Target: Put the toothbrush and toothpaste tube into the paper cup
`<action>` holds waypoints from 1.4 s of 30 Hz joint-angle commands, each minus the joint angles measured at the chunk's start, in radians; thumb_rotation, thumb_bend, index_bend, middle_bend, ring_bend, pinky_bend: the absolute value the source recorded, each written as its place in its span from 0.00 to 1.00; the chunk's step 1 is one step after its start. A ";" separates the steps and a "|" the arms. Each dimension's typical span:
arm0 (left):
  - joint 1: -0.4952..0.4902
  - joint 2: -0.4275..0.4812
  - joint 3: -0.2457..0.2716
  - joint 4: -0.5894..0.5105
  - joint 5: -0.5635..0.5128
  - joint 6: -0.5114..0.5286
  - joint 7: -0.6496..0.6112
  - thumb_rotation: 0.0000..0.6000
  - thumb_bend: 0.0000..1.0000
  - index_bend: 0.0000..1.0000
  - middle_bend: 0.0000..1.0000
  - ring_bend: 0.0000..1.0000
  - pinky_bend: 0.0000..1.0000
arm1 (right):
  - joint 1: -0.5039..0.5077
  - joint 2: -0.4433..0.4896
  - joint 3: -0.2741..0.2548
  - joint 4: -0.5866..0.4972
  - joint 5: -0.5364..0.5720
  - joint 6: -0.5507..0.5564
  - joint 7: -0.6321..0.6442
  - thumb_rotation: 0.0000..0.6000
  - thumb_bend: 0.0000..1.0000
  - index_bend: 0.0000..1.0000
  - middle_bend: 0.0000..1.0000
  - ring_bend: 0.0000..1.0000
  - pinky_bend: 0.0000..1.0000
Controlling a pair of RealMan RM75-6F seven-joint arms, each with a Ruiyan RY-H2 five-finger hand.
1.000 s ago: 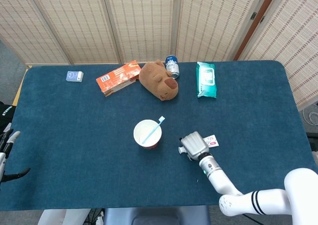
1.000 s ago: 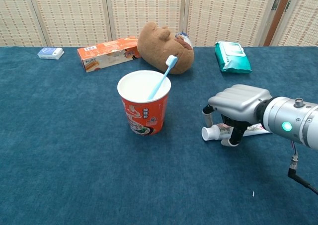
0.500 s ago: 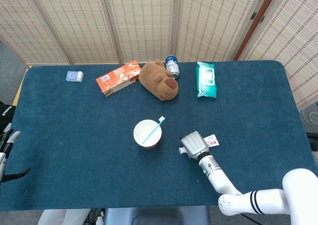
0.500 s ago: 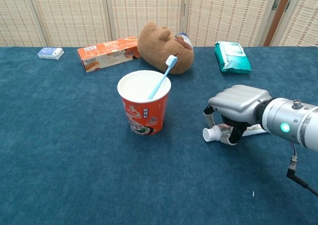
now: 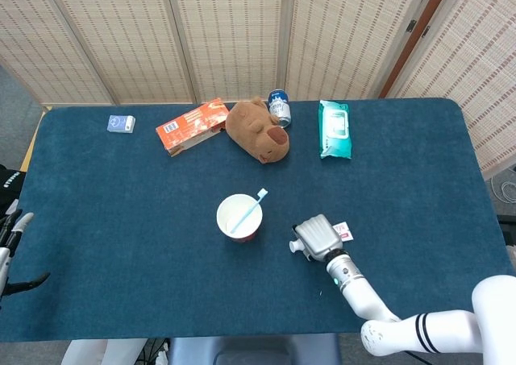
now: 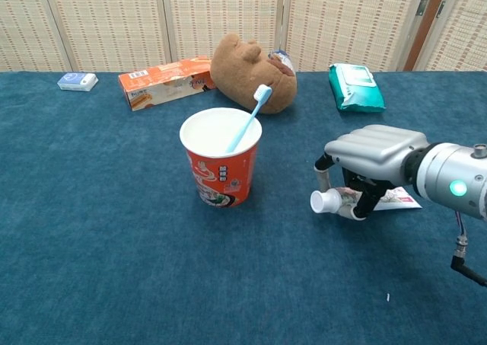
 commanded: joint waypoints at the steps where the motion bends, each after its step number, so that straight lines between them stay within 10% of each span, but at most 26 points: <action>1: -0.001 0.000 0.000 -0.003 0.002 0.000 0.006 1.00 0.00 0.00 0.00 0.00 0.00 | -0.028 0.033 0.011 -0.057 -0.031 0.033 0.048 1.00 0.36 0.64 1.00 1.00 1.00; 42: -0.006 0.000 0.002 -0.020 0.002 -0.003 0.036 1.00 0.00 0.00 0.00 0.00 0.00 | -0.176 0.292 0.074 -0.340 -0.307 0.006 0.511 1.00 0.42 0.68 1.00 1.00 1.00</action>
